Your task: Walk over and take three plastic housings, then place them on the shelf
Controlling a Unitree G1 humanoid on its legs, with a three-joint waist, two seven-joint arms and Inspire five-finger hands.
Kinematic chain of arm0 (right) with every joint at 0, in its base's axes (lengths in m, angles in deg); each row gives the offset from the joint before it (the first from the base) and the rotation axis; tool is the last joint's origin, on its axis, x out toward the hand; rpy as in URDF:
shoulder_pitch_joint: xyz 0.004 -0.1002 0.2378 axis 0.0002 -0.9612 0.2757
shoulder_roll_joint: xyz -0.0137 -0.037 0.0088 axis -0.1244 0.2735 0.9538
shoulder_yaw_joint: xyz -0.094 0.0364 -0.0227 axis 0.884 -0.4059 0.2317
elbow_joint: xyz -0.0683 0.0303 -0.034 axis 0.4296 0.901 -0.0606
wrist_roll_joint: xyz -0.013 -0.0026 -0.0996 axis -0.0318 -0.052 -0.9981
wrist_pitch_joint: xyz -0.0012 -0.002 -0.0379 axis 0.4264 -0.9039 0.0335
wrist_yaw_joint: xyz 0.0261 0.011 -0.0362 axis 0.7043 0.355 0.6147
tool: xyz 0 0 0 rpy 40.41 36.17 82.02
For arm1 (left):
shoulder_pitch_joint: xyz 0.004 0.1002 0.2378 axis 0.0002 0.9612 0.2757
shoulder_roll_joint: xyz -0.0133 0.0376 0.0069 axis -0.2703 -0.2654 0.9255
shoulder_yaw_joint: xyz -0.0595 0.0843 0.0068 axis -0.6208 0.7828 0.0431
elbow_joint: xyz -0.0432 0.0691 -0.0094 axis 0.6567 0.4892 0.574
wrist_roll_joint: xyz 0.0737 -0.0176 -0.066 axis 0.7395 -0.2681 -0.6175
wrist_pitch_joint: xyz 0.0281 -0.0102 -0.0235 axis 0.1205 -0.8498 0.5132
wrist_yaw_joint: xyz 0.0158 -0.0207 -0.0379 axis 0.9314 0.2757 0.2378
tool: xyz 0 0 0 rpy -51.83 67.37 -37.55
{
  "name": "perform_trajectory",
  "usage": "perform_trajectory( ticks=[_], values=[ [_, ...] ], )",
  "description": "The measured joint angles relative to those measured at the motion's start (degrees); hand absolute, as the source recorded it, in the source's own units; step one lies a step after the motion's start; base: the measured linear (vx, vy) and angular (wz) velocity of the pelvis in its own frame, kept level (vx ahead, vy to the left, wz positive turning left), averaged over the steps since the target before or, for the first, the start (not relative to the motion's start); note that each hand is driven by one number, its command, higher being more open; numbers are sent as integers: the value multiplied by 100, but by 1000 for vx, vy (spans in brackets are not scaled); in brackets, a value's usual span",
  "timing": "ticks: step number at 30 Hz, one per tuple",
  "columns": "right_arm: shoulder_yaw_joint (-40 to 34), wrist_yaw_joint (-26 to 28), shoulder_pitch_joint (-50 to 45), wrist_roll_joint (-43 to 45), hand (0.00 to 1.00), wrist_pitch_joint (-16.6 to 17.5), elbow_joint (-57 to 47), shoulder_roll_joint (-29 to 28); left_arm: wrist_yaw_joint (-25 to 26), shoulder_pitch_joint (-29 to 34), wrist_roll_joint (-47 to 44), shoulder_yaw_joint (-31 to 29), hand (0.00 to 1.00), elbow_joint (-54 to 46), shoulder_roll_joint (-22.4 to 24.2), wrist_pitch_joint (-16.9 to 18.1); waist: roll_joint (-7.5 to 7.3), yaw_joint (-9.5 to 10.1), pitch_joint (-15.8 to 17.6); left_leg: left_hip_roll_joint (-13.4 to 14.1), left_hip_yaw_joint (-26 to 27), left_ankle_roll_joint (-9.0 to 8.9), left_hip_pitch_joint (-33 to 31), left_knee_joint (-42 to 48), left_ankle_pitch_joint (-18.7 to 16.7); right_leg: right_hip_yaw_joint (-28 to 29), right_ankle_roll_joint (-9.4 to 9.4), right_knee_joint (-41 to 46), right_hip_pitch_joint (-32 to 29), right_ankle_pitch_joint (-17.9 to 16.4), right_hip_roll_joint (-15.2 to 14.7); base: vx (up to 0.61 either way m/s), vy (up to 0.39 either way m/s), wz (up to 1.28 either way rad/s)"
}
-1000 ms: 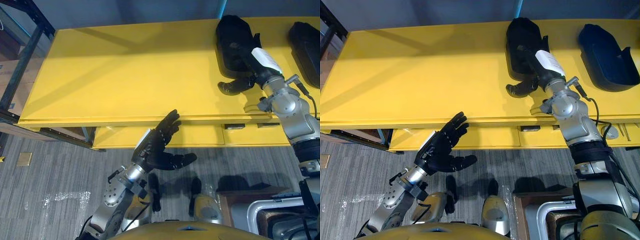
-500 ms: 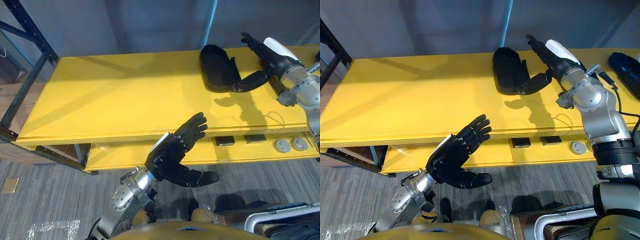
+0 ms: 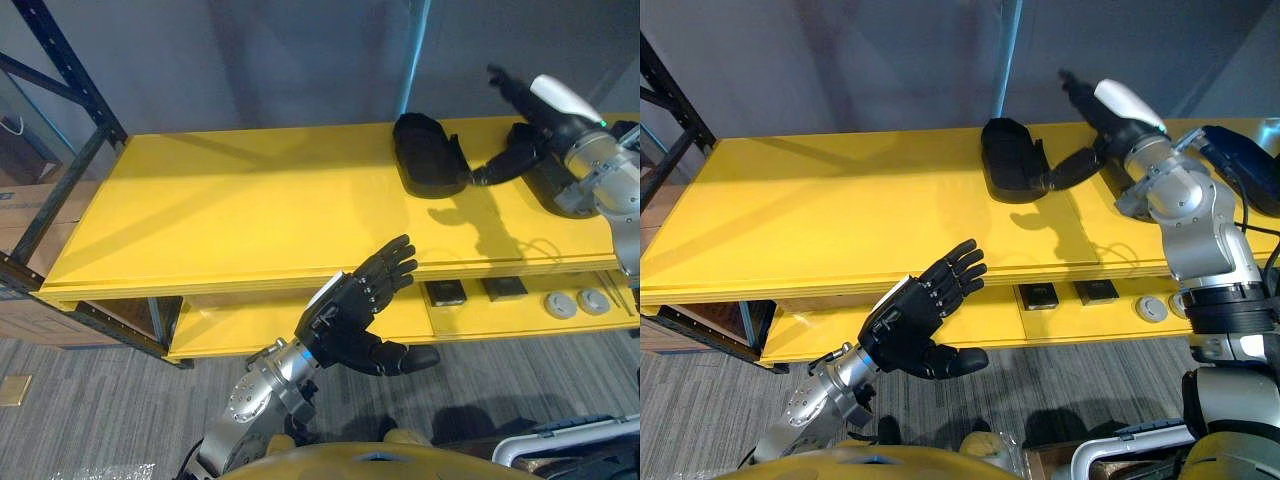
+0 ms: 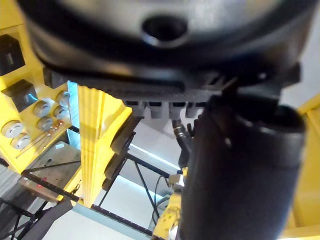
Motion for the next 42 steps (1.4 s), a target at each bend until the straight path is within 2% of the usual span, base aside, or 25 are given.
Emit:
perform_trajectory(
  ticks=[7, 14, 19, 26, 34, 37, 39, 42],
  values=[
    [1272, 976, 686, -2, 100, -27, 926, 50, 5, 19, 6, 50, 100, 297, -8, -17, -50, 47, -20, 1, -154, -5, -33, -4, 34, -156, 18, -178, 121, 77, 5, -26, 15, 9],
    [1747, 1348, 1294, -2, 100, -47, 1410, 93, 5, 25, 3, 52, 100, 370, -59, -94, -152, 180, -17, 0, -187, 37, -43, -3, 74, -224, -3, -230, 166, 118, 13, -1, 6, 4],
    [1968, 1474, 1427, -10, 100, 13, 1593, 108, 3, 23, 3, 60, 100, 370, -88, -96, -206, 229, -15, 0, -195, 39, -65, -2, 79, -228, -8, -229, 153, 123, 16, 3, 1, 1],
    [2177, 2003, 1457, -265, 100, 19, 1766, 108, 8, 24, 3, 76, 100, 370, -101, -96, -257, 188, 15, 9, -140, 40, -147, -3, 93, -172, -16, -214, 35, 136, 21, -2, 8, -2],
    [2177, 2392, 1459, -706, 100, 10, 1917, 108, 316, 24, 69, 75, 100, 367, -102, -127, -304, 173, 43, 62, -13, 29, -139, -2, 86, -39, -35, -214, -31, 159, 70, 3, 2, -9],
    [2177, 2515, 1459, -700, 100, 27, 2015, 108, 693, 47, 978, -5, 100, 463, -99, -298, -311, 173, 48, 65, -12, 28, -129, -2, 86, -38, -35, -216, -24, 159, 73, 0, 0, 0],
    [2177, 2559, 1459, -694, 100, 35, 2015, 108, 790, 62, 1234, -79, 100, 706, -98, -397, -317, 173, 52, 65, -11, 27, -117, -2, 85, -38, -35, -218, -13, 159, 74, 0, 0, 0],
    [2177, 2606, 1459, -676, 100, 55, 2014, 108, 972, 83, 1381, -428, 100, 1530, -87, -748, -368, 176, 92, 79, -8, 23, -98, -2, 84, -37, -37, -218, 4, 158, 87, 0, 0, 0]
  ],
)
